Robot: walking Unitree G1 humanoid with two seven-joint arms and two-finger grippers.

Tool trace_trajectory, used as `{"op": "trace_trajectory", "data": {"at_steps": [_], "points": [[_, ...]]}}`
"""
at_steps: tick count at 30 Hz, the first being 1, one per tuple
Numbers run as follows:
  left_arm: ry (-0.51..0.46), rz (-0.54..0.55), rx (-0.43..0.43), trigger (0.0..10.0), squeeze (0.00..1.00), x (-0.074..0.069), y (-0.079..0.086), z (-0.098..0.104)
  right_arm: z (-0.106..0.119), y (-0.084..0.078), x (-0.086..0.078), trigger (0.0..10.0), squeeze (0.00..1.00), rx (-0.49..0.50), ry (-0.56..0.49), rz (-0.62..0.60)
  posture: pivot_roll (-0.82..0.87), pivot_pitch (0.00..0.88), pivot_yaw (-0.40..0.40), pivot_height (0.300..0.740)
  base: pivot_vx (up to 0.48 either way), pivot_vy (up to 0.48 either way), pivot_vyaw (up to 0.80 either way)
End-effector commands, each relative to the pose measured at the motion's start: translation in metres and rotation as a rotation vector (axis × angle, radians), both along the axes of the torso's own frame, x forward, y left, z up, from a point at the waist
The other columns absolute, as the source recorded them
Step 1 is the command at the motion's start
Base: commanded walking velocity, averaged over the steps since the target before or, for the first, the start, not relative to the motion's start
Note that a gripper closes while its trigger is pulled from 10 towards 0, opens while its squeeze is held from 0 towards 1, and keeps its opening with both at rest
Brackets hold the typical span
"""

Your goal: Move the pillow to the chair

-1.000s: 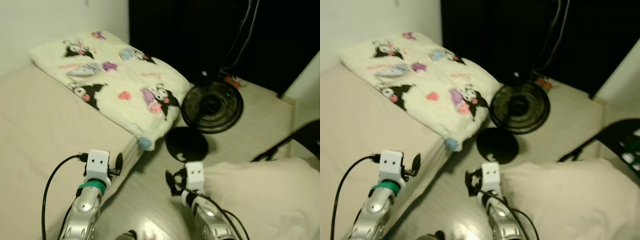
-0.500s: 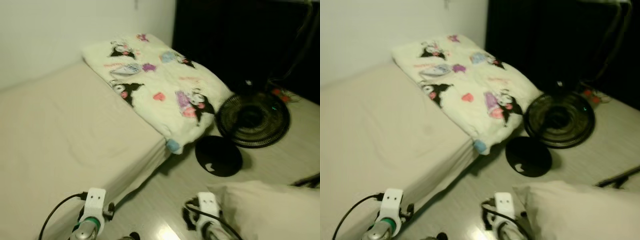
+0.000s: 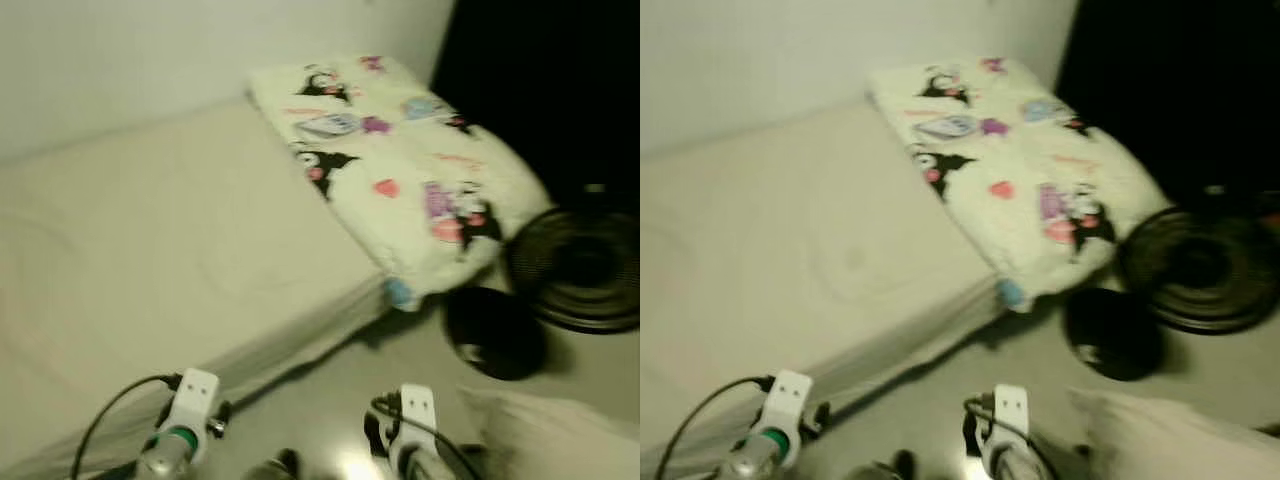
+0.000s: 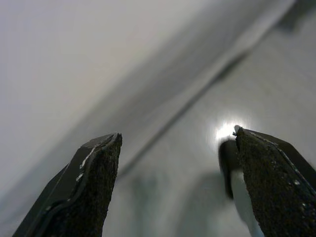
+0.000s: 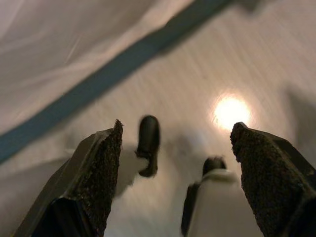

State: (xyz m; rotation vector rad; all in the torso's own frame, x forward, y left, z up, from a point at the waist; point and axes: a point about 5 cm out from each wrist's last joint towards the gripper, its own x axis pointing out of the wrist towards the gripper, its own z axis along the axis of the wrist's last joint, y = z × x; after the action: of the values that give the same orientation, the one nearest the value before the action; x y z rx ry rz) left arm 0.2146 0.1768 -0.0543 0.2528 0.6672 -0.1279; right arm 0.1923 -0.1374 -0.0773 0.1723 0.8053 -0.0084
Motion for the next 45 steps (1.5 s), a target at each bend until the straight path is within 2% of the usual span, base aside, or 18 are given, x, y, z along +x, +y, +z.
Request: {"op": "trace_trajectory", "data": {"at_steps": [1, 8, 9, 10, 13, 18, 24, 29, 37, 45], "points": [[0.0, -0.02, 0.006, 10.0, 0.0, -0.001, -0.002, 0.0, -0.002, -0.002, -0.004, 10.0, 0.0, -0.01, 0.009, -0.013, 0.08, 0.067, 0.123, 0.74, 0.0, 0.0, 0.8], [-0.059, 0.082, -0.061, 10.0, 0.0, 0.004, -0.008, 0.003, 0.0, -0.012, -0.001, 10.0, 0.0, -0.043, -0.006, 0.004, 0.06, 0.041, 0.086, 0.74, 0.0, 0.0, 0.8], [-0.059, 0.082, -0.061, 10.0, 0.0, 0.004, -0.008, 0.003, 0.0, -0.012, -0.001, 10.0, 0.0, -0.043, -0.006, 0.004, 0.06, 0.041, 0.086, 0.74, 0.0, 0.0, 0.8], [-0.066, 0.141, -0.082, 10.0, 0.0, 0.005, -0.007, 0.002, 0.002, -0.018, 0.003, 10.0, 0.0, -0.067, -0.015, 0.029, 0.05, 0.034, 0.053, 0.74, 0.0, 0.0, 0.8], [-0.051, 0.166, -0.082, 10.0, 0.0, 0.003, -0.006, 0.0, 0.002, -0.022, 0.004, 10.0, 0.0, -0.076, -0.012, 0.023, 0.05, 0.036, 0.047, 0.74, 0.0, 0.0, 0.8], [-0.058, 0.152, -0.053, 10.0, 0.0, -0.002, -0.005, -0.001, 0.006, -0.023, 0.011, 10.0, 0.0, -0.077, -0.031, 0.045, 0.05, 0.042, 0.015, 0.74, 0.0, 0.0, 0.8], [-0.068, 0.161, -0.06, 10.0, 0.0, -0.003, -0.005, -0.001, 0.004, -0.02, 0.009, 10.0, 0.0, -0.08, -0.023, 0.082, 0.05, 0.043, 0.01, 0.74, 0.0, 0.0, 0.8], [-0.07, 0.173, -0.062, 10.0, 0.0, -0.001, -0.003, -0.001, 0.004, -0.015, 0.008, 10.0, 0.0, -0.076, -0.02, 0.107, 0.05, 0.049, 0.014, 0.74, 0.0, 0.0, 0.8], [-0.08, 0.164, -0.068, 10.0, 0.0, 0.003, -0.003, 0.001, 0.005, -0.015, 0.01, 10.0, 0.0, -0.076, -0.028, 0.097, 0.04, 0.052, 0.02, 0.74, 0.0, 0.0, 0.8], [-0.093, 0.139, -0.114, 10.0, 0.0, 0.006, -0.01, 0.004, 0.006, -0.016, 0.012, 10.0, 0.0, -0.064, -0.04, 0.068, 0.05, 0.058, 0.018, 0.74, 0.0, 0.0, 0.0]]}}
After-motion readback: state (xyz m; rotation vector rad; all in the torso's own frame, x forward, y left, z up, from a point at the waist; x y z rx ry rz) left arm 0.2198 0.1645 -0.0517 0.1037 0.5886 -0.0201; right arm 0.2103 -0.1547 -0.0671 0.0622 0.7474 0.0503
